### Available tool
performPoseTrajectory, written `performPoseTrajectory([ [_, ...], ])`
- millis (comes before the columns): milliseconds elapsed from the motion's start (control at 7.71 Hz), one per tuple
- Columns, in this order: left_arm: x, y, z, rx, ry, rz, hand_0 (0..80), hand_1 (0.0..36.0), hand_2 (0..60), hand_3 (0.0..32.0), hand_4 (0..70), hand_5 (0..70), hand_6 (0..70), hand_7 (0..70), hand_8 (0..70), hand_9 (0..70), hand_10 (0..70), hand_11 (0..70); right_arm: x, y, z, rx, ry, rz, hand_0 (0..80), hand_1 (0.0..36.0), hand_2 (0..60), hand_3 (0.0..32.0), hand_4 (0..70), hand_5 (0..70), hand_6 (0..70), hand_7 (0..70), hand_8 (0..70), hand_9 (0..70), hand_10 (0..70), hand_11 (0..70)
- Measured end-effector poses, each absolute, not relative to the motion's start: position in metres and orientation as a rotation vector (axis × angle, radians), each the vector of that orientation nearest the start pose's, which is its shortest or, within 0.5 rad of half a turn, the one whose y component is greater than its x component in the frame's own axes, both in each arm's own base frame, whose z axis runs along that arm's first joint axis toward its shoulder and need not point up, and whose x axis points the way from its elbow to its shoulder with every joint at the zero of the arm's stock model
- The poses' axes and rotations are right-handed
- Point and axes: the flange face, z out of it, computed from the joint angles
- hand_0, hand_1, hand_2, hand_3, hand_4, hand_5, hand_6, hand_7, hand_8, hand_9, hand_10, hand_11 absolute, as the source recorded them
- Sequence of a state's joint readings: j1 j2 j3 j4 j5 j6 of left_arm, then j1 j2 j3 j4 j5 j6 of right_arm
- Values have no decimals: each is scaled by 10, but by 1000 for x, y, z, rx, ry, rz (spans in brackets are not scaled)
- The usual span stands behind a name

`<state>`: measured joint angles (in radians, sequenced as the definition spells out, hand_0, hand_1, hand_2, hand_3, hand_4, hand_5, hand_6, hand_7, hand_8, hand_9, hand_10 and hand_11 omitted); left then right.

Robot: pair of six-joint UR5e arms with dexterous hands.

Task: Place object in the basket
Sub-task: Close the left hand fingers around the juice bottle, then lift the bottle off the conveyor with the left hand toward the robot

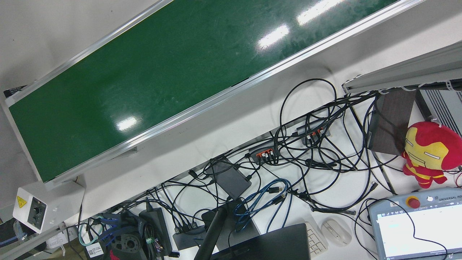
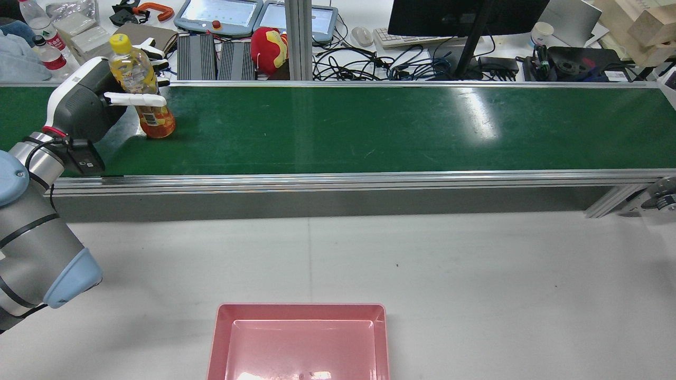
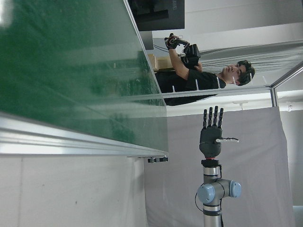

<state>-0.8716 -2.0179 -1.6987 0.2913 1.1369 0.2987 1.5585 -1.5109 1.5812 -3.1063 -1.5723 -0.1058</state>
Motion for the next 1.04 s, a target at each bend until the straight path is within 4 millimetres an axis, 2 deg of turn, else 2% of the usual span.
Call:
performPoseTrajectory([
  [130,268,-593,403,-88,2296,-1746,603,265,600,0,508,700,569,520,675,700,652,700,127,-528,648,-110,2395,-2152,0,0,0,0,0,0,0,0,0,0,0,0],
  [259,267,-591,402,-90,2287,-1753,563,238,600,0,519,700,644,622,700,700,700,700,127,-528,648,-110,2394,-2152,0,0,0,0,0,0,0,0,0,0,0,0],
  [389,264,-587,397,-88,2275,-1759,539,230,600,0,506,700,673,645,700,700,700,700,127,-528,648,-109,2394,-2152,0,0,0,0,0,0,0,0,0,0,0,0],
  [648,260,-580,385,-88,2266,-1761,515,209,600,0,487,700,673,633,700,700,700,700,127,-528,648,-109,2394,-2152,0,0,0,0,0,0,0,0,0,0,0,0],
  [907,251,-564,355,-108,2293,-1734,513,205,600,0,486,700,679,635,700,700,700,700,127,-528,648,-109,2394,-2152,0,0,0,0,0,0,0,0,0,0,0,0],
  [1037,249,-547,330,-145,2304,-1698,511,203,600,0,473,700,680,633,700,700,700,700,127,-528,648,-109,2394,-2152,0,0,0,0,0,0,0,0,0,0,0,0],
])
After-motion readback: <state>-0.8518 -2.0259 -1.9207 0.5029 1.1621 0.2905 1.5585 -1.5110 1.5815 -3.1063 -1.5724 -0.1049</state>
